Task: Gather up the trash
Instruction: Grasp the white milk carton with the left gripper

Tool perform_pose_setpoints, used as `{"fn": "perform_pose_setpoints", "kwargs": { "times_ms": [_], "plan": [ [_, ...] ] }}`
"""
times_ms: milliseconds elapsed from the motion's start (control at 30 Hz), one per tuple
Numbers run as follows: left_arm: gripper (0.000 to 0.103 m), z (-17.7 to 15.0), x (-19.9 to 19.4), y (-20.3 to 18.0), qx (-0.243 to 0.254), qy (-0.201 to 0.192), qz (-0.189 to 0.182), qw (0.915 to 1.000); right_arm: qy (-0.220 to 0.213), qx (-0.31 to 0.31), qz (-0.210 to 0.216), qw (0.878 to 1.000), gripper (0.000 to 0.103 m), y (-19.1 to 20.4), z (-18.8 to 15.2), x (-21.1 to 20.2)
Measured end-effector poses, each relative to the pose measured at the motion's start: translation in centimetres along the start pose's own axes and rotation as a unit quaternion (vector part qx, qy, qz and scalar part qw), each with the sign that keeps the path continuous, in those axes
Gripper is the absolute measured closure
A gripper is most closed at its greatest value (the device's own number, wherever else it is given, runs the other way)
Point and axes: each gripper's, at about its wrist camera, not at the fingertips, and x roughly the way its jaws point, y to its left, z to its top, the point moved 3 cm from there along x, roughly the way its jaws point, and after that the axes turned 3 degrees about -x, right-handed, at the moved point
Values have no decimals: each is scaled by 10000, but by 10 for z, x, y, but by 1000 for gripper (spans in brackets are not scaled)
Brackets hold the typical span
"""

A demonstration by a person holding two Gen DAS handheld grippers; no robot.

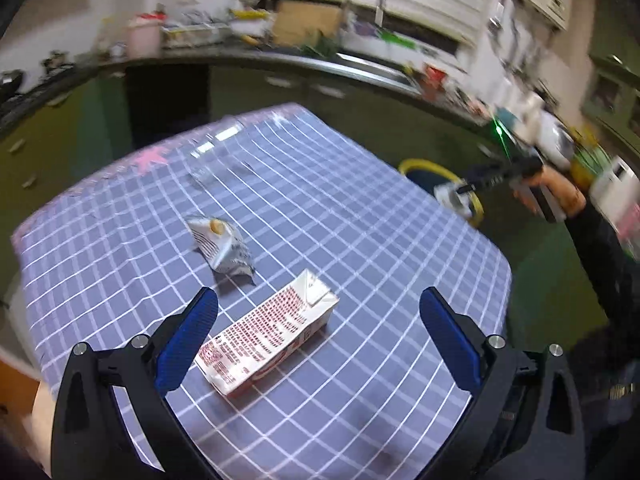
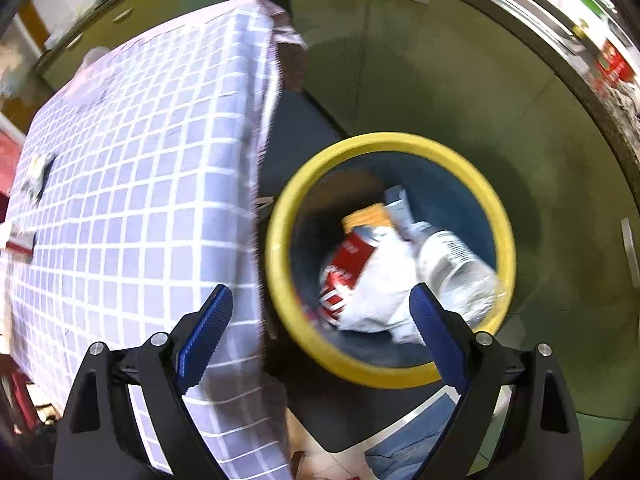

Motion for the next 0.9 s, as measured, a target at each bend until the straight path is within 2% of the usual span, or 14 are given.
{"fn": "perform_pose_setpoints", "kwargs": {
  "times_ms": [100, 200, 333, 500, 633, 733, 767, 900],
  "plan": [
    [7, -3, 15, 7, 336, 330, -107, 9988, 46, -101, 90, 9999, 14, 17, -4, 2],
    [7, -11, 32, 12, 803, 683, -23, 9944, 77, -165, 137, 9997, 14, 29, -5, 3],
    [7, -19, 49, 17, 1075, 1031, 31, 9888, 72, -211, 168, 9996, 14, 42, -4, 0],
    [7, -22, 60, 23, 1000, 1166, -142, 9880, 117, -266, 254, 9993, 14, 53, -4, 2],
    [11, -26, 65, 27, 829, 1166, 24, 9897, 181, -301, 311, 9989, 14, 58, -4, 5],
    [35, -29, 63, 28, 719, 1123, 39, 9911, 187, -323, 371, 9986, 14, 60, -3, 9],
    [47, -29, 63, 27, 688, 1110, 36, 9914, 185, -331, 389, 9985, 14, 61, -3, 10],
    [64, -34, 64, 21, 686, 1147, 73, 9910, 185, -377, 478, 9980, 14, 65, -4, 14]
  ]
}}
